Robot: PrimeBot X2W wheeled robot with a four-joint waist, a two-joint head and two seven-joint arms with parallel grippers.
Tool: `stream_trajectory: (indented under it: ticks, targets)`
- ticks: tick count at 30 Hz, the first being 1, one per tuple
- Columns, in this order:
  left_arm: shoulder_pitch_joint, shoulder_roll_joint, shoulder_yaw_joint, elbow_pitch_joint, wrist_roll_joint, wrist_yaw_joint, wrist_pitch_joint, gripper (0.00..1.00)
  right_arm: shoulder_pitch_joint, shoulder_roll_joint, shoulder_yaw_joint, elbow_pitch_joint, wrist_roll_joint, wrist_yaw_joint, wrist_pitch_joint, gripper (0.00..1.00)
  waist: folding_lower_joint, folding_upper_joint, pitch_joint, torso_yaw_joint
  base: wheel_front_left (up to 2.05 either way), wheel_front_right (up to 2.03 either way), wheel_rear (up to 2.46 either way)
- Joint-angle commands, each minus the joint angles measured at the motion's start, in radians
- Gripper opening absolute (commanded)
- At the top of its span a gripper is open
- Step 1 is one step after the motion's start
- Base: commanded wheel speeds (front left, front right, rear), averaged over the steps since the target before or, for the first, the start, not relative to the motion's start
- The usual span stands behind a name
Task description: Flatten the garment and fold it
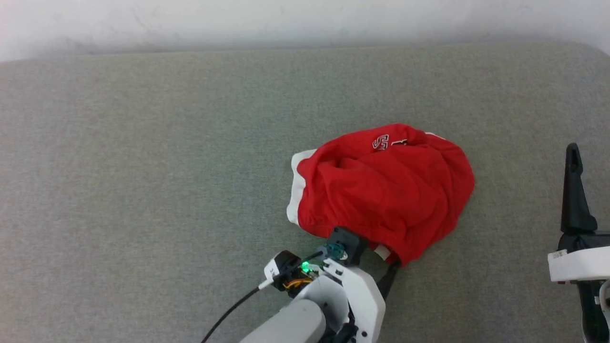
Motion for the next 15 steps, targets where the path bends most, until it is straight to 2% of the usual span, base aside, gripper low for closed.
stream_trajectory:
  ticks: [1, 8, 9, 10, 15]
  targets:
    - [-0.030, -0.005, -0.010, 0.007, -0.033, 0.010, -0.021, 1.00, -0.018, 0.003, 0.001, 0.003, 0.000, -0.001, -0.006, 1.00, 0.0000, -0.0001, 0.029, -0.024, 0.00, 0.00, 0.00]
    - [-0.086, -0.005, -0.097, 0.027, -0.106, 0.023, -0.035, 1.00, -0.030, 0.003, 0.007, 0.012, -0.002, -0.001, -0.007, 1.00, 0.0000, -0.0001, 0.047, -0.023, 0.00, 0.00, 0.00]
    - [-0.096, -0.005, -0.117, 0.042, -0.110, 0.023, -0.031, 0.47, -0.033, 0.003, 0.010, 0.014, -0.001, -0.001, -0.008, 1.00, 0.0000, -0.0001, 0.049, -0.022, 0.00, 0.00, 0.00]
    - [-0.106, -0.005, -0.139, 0.061, -0.109, 0.021, -0.024, 0.00, -0.036, 0.003, 0.014, 0.016, 0.000, -0.001, -0.008, 1.00, 0.0000, -0.0001, 0.049, -0.022, 0.00, 0.00, 0.00]
    - [-0.135, -0.006, -0.196, 0.116, -0.148, 0.011, -0.024, 0.00, -0.045, 0.003, 0.021, 0.024, -0.003, -0.001, -0.010, 1.00, 0.0000, -0.0001, 0.048, -0.017, 0.00, 0.00, 0.00]
